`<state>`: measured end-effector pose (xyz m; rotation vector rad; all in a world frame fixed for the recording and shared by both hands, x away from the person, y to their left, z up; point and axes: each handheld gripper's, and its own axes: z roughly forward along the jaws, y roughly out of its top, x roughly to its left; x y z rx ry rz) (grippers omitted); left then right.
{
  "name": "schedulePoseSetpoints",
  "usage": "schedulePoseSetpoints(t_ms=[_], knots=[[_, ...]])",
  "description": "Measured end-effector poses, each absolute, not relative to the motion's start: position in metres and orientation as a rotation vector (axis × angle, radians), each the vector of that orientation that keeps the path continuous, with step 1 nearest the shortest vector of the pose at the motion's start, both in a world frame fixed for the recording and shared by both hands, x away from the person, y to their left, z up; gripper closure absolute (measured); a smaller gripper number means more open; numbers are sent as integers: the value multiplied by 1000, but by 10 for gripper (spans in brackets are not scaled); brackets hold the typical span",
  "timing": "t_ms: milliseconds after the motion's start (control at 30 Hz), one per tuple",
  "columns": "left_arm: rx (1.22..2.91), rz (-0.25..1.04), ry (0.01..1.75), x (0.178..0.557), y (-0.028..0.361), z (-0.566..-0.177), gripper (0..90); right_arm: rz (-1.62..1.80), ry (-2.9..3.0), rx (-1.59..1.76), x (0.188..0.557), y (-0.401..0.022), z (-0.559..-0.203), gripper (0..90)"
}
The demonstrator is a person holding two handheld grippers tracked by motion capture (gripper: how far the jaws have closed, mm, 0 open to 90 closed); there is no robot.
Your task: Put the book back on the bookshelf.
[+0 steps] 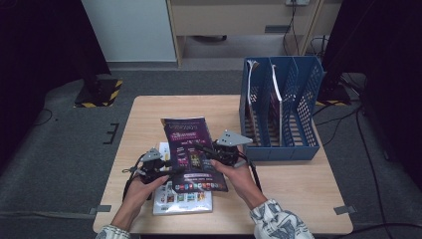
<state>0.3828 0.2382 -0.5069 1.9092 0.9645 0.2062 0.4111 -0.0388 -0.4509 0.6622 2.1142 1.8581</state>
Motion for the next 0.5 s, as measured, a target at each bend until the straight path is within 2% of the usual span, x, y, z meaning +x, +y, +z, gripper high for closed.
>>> schedulePoseSetpoints(t_ms=[233,500], knots=[[1914,224,962,381,243,-500,662,1875,2121,661,412,-40,-450,826],[1912,292,941,378,245,-491,732,1788,2170,658,414,-42,-442,821]])
